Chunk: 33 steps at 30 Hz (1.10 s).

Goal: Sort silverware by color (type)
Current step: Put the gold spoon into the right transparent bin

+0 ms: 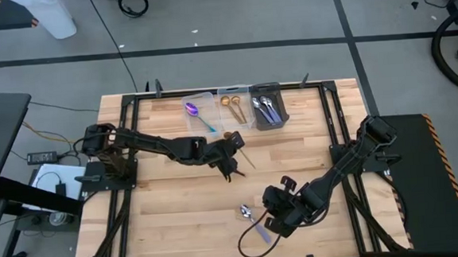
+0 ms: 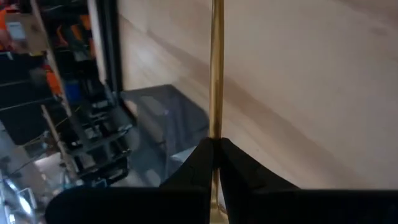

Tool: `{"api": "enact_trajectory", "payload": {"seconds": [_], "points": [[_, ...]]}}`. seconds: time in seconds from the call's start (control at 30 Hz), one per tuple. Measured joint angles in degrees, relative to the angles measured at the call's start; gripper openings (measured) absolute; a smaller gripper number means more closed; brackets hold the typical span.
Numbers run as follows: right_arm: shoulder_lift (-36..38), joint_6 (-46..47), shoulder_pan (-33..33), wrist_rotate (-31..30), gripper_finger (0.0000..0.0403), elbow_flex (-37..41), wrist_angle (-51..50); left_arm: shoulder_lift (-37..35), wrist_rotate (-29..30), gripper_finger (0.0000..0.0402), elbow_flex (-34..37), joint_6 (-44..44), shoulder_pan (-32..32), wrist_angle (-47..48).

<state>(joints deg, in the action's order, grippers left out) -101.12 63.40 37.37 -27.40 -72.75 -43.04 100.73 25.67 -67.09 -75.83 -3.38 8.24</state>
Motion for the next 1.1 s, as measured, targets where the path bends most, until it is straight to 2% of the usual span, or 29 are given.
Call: {"api": "enact_trajectory", "payload": {"seconds": [0.47,0.93,1.1], "points": [[0.0,-0.6,0.8,-3.1,0.0082,0.0,-4.5,0.0,-1.6,0.0023,0.0,-9.2,7.0,-5.5],[0.0,-2.9,0.2,-6.1,0.0082,0.0,-8.7,0.0,-14.4,0.0023,0.0,-13.7,12.9,-8.4],[0.7,-2.8,-0.6,-5.5,0.0082,0.0,-11.5,0.0,-15.9,0.0023,0.0,-15.9,14.5,-11.4]]}}
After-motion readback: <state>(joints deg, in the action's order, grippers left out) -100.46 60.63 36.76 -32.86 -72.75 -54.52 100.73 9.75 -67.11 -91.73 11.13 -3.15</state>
